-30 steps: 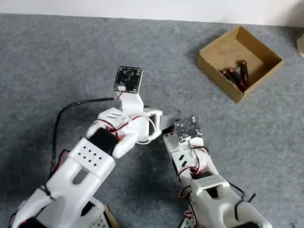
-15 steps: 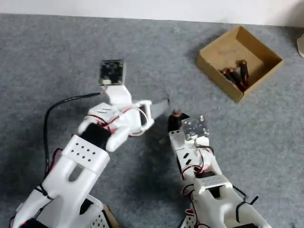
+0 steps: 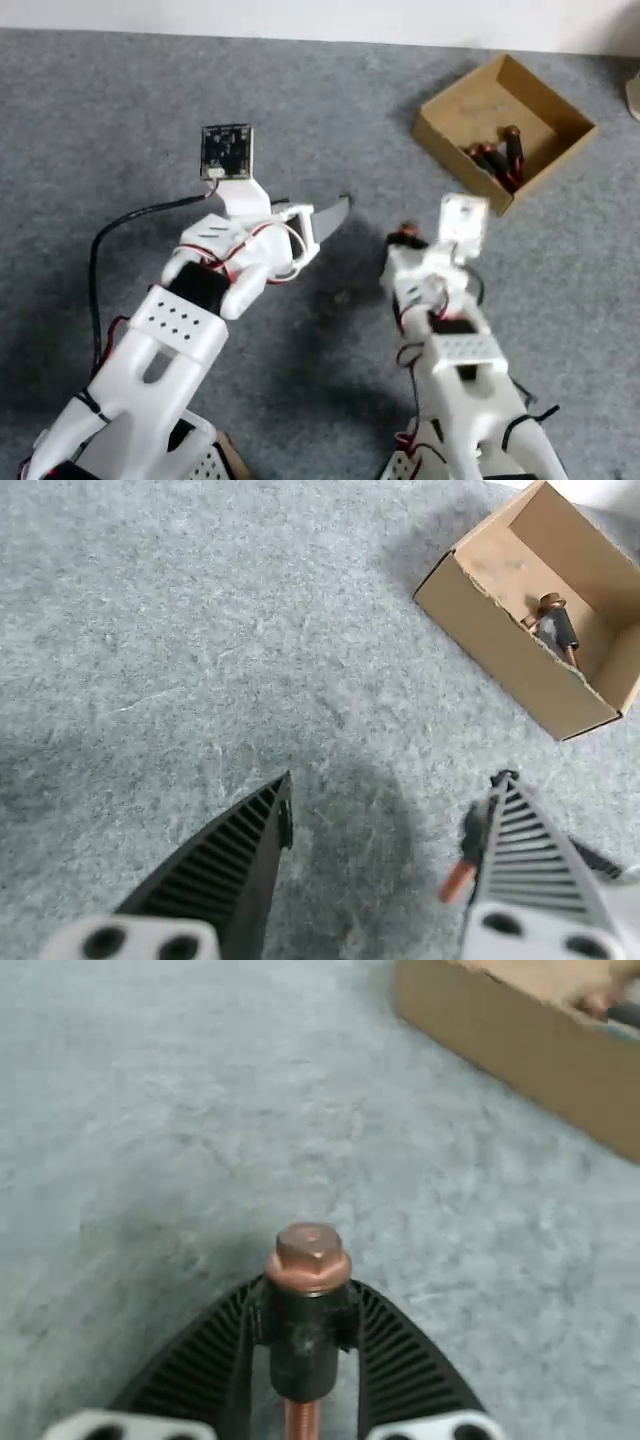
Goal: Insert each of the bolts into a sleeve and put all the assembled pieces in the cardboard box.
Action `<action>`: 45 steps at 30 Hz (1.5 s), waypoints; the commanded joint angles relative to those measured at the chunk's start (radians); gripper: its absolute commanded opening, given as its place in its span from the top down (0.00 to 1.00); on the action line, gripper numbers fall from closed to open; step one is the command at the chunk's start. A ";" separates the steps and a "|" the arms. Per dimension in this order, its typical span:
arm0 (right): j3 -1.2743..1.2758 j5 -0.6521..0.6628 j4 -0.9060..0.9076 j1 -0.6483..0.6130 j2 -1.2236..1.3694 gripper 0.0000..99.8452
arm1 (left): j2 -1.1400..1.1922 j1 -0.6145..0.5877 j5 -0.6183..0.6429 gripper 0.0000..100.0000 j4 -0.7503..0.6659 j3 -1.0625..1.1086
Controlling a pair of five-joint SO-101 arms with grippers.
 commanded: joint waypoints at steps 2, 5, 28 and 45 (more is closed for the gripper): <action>-0.206 -0.023 0.153 0.058 -0.018 1.00 | -0.008 -0.018 -0.008 0.71 -0.032 -0.008; -0.265 0.011 0.179 0.074 -0.016 1.00 | -0.008 -0.018 -0.008 0.71 -0.032 -0.008; -0.855 0.338 0.266 0.295 0.495 1.00 | 0.378 -0.147 -0.058 0.71 -0.178 -0.162; -1.675 0.384 0.595 0.309 0.946 1.00 | 0.383 -0.177 -0.063 0.71 -0.183 -0.170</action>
